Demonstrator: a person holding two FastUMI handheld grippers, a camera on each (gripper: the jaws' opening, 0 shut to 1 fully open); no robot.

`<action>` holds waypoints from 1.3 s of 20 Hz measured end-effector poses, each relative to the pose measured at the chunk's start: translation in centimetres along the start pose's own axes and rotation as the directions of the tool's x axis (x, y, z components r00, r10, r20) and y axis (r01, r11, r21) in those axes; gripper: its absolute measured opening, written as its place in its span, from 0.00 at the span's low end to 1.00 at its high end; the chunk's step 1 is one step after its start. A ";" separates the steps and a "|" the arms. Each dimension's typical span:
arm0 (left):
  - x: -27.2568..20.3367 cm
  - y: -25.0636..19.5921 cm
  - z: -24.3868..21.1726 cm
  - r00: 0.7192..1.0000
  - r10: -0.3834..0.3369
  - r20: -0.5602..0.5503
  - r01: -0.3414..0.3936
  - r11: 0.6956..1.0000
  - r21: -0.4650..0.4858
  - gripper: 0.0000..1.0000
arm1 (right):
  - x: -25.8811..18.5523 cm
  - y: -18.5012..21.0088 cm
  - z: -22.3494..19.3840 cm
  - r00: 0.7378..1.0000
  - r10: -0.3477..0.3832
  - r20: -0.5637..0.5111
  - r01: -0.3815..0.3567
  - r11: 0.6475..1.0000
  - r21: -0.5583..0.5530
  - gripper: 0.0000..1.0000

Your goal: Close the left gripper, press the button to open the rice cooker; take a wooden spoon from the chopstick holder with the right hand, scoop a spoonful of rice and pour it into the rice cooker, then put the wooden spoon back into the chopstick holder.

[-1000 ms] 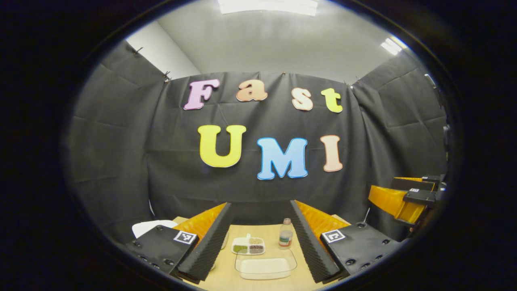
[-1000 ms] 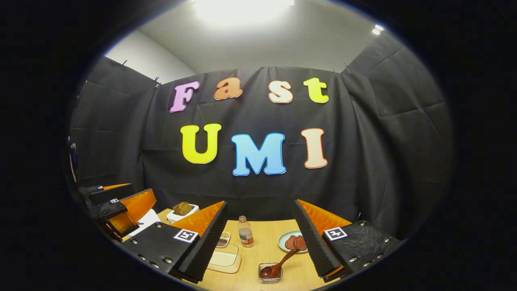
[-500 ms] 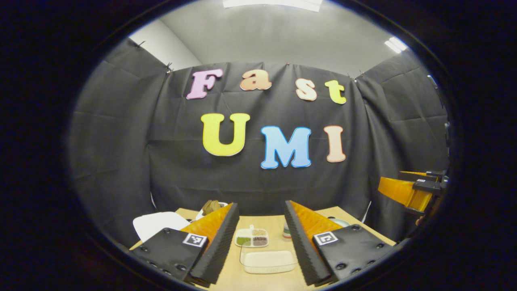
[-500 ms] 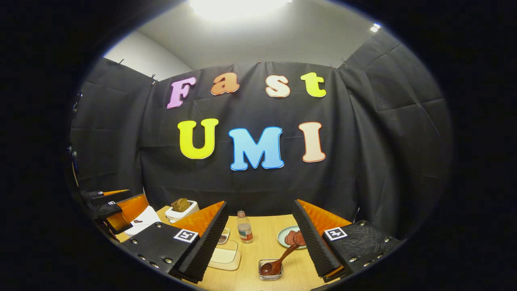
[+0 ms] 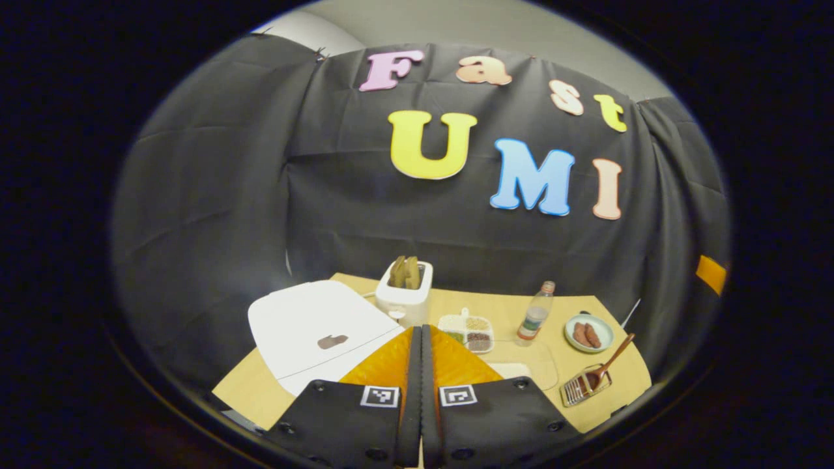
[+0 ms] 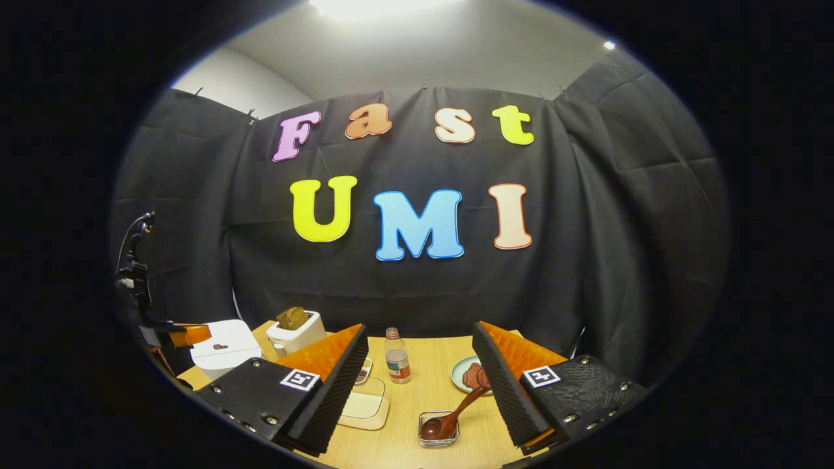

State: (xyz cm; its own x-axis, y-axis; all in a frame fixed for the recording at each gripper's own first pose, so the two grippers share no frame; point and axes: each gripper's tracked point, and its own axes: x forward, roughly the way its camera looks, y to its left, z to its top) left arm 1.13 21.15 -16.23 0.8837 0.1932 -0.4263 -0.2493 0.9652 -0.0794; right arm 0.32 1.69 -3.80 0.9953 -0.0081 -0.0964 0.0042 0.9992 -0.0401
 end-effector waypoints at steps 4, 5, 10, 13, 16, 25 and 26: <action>2.9 5.4 -0.6 0.996 0.073 -0.043 -0.074 0.997 -0.022 0.09 | 0.5 0.1 -1.1 1.000 0.002 -0.030 -0.002 1.000 -0.006 0.98; 3.7 6.3 -0.8 0.995 0.078 -0.055 -0.080 0.996 -0.027 0.09 | 0.7 0.1 -1.3 0.999 0.002 -0.035 -0.002 1.000 -0.009 0.98; 7.8 8.2 -3.2 0.983 0.065 -0.174 -0.072 0.997 -0.036 0.09 | 1.4 -0.3 -1.5 0.999 -0.011 -0.046 0.010 1.000 -0.008 0.98; 9.2 8.7 -4.4 0.974 0.072 -0.216 -0.082 0.996 -0.038 0.09 | 1.7 -0.7 -1.5 0.999 -0.023 -0.045 0.023 1.000 -0.011 0.98; 10.1 9.3 -5.8 0.961 0.084 -0.262 -0.095 0.995 -0.031 0.09 | 2.0 -1.1 -1.6 0.998 -0.031 -0.052 0.031 0.999 -0.011 0.98; 11.3 10.5 -6.9 0.954 0.068 -0.294 -0.103 0.989 -0.108 0.09 | 2.0 -0.9 -2.1 0.998 -0.018 -0.061 0.018 1.000 -0.004 0.98; 11.1 10.5 -6.1 0.958 0.076 -0.277 -0.114 0.986 -0.121 0.09 | 1.9 -0.8 -2.1 0.998 -0.015 -0.062 0.015 1.000 -0.007 0.98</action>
State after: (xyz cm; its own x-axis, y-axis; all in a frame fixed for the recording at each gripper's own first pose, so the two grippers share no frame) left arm 5.86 32.33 -27.30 0.7179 0.2099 -0.6638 -0.3941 0.9085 -0.1390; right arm 2.06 0.75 -6.01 0.9873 -0.0254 -0.1571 0.0181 0.9987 -0.0480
